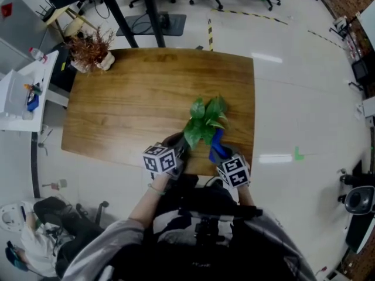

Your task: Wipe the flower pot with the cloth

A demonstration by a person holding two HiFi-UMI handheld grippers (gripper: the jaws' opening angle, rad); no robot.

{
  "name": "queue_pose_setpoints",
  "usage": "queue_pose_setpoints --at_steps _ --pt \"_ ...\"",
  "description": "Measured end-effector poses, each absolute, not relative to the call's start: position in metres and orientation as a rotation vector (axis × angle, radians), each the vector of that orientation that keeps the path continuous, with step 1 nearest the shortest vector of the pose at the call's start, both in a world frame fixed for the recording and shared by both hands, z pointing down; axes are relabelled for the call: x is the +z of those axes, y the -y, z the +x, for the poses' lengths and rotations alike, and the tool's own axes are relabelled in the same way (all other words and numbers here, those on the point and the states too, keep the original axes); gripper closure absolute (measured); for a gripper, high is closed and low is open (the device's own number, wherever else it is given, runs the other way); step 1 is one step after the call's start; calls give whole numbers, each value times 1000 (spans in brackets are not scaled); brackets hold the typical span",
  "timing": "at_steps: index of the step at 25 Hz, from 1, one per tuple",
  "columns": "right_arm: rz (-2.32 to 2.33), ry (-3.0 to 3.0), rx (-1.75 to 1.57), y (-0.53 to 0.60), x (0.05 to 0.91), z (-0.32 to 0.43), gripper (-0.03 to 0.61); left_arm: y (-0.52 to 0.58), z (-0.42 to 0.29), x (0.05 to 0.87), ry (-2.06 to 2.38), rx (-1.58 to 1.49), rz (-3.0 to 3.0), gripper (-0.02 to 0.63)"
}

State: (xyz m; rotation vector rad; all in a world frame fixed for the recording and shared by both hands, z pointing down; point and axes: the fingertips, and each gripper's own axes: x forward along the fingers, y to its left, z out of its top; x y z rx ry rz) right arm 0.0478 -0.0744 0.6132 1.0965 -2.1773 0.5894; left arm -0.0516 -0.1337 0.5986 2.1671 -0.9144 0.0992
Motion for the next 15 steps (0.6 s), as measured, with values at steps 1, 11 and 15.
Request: queue_pose_setpoints --at_steps 1,11,15 --pt "1112 2166 568 79 611 54 508 132 -51 600 908 105 2165 608" --pt "1118 2211 475 113 596 44 508 119 -37 606 852 146 2174 607" --pt "1060 2204 496 99 610 31 508 125 -42 607 882 133 2167 608"
